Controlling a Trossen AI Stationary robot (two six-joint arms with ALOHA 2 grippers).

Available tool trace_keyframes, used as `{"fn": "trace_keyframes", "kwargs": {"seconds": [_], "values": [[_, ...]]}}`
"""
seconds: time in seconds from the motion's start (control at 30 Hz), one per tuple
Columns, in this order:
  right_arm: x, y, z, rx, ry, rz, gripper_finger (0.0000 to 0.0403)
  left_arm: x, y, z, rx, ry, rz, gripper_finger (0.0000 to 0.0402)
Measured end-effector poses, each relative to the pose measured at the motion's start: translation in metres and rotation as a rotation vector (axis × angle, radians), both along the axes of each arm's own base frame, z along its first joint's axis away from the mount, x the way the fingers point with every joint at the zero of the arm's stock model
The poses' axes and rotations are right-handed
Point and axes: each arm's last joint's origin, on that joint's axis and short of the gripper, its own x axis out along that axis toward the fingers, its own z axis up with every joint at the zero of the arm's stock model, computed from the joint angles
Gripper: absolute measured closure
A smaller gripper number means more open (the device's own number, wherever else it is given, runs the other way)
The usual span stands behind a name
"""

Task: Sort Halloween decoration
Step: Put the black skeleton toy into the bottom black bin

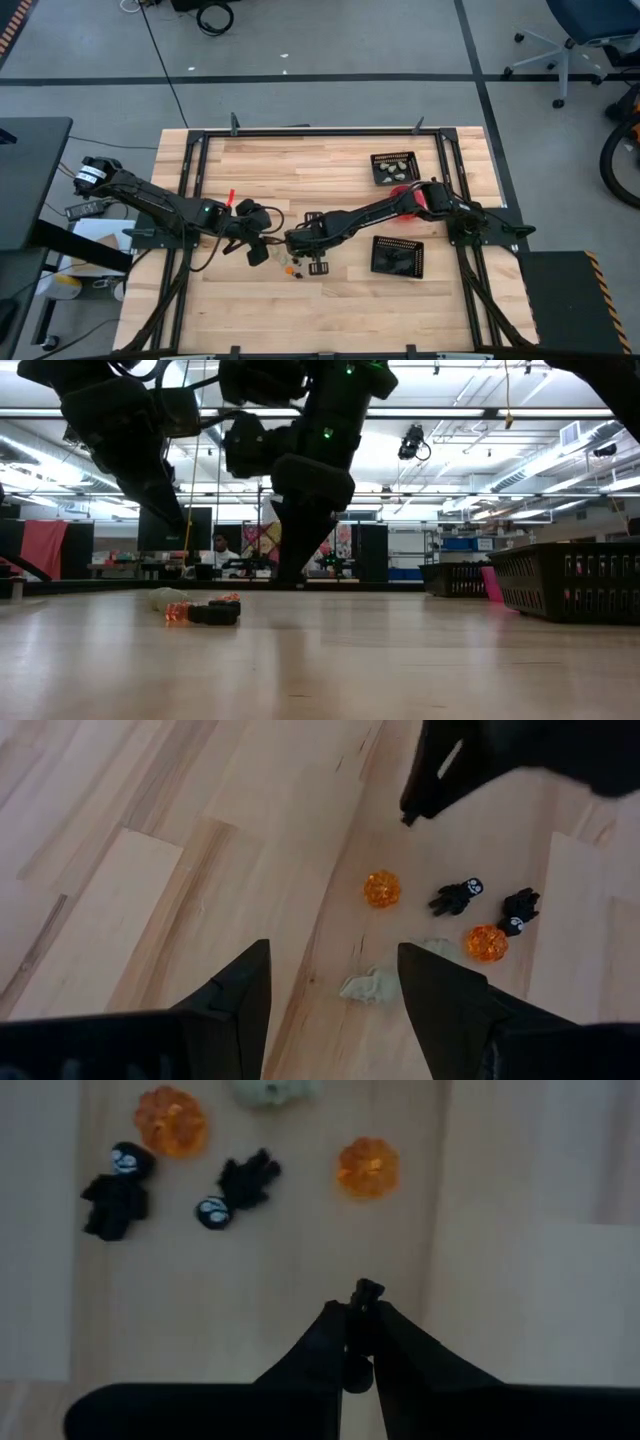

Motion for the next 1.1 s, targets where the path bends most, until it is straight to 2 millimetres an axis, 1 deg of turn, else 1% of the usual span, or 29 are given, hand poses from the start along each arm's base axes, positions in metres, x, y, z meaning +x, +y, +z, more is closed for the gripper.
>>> {"fn": "trace_keyframes", "kwargs": {"seconds": [0.13,0.3,0.5,0.7,0.9,1.1], "values": [[-0.003,0.000,0.011,-0.021,-0.014,-0.005,0.0360,0.001,0.000,0.000,-0.001,-0.007,-0.002,0.0209],[-0.008,0.001,0.030,-0.029,-0.046,-0.009,0.0360,0.001,0.000,0.001,-0.002,-0.013,-0.002,0.0209],[-0.017,0.001,0.059,-0.047,-0.099,-0.015,0.0360,0.001,0.000,0.001,-0.001,-0.015,-0.001,0.0209],[-0.029,-0.001,0.084,-0.041,-0.118,-0.017,0.0360,0.001,0.000,0.001,0.004,-0.019,0.003,0.0209],[-0.041,-0.003,0.100,-0.059,-0.103,-0.033,0.0360,0.002,0.000,0.001,0.008,-0.023,0.007,0.0209],[-0.050,-0.003,0.118,-0.056,-0.133,-0.034,0.0360,0.002,0.000,0.001,0.011,-0.025,0.009,0.0209]]}}
